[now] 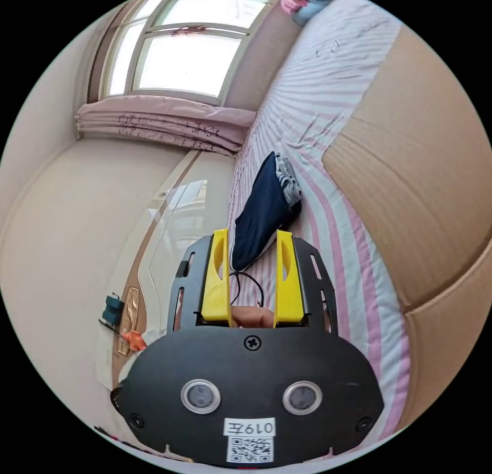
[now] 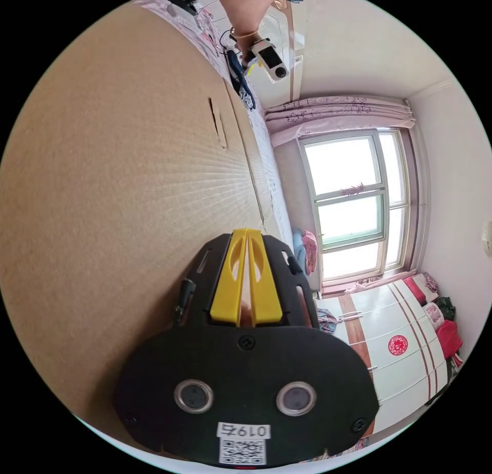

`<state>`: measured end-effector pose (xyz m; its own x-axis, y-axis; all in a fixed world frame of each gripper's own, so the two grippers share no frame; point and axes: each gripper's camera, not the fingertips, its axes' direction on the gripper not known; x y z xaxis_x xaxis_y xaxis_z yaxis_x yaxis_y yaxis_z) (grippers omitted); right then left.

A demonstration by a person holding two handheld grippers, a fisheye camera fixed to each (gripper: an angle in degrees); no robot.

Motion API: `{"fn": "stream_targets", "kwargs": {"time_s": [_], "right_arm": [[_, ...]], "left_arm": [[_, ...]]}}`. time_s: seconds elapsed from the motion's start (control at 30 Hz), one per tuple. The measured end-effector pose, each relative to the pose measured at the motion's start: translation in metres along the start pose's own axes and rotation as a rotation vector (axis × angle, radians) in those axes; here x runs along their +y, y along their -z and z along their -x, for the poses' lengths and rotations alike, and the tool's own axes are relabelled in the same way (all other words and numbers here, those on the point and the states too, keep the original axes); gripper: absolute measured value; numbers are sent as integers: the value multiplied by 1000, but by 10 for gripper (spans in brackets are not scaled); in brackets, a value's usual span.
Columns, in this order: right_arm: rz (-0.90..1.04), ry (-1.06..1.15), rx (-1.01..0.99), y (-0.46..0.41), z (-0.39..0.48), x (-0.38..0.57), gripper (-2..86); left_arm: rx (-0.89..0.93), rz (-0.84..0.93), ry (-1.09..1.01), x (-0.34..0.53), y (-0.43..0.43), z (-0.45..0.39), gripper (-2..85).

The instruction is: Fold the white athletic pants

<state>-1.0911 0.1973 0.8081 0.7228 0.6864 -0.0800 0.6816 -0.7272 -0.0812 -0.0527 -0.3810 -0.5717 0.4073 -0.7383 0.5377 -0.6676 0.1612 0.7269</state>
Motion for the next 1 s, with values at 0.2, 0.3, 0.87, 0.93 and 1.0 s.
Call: {"fn": "stream_targets", "kwargs": {"time_s": [0.2, 0.3, 0.87, 0.93, 1.0], "right_arm": [[-14, 1, 46, 11, -43, -24, -10], [-22, 3, 76, 16, -61, -30, -10], [-41, -5, 91, -1, -155, 1, -9], [-67, -63, 110, 2, -172, 15, -10], [-35, -253, 87, 18, -215, 38, -10]], "left_arm": [[56, -1, -53, -7, -53, -31, 79], [13, -10, -36, -1, -64, -36, 40], [654, -533, 413, 44, 151, 141, 5], [733, -619, 395, 71, 214, 133, 6], [842, -646, 400, 102, 264, 122, 6]]}}
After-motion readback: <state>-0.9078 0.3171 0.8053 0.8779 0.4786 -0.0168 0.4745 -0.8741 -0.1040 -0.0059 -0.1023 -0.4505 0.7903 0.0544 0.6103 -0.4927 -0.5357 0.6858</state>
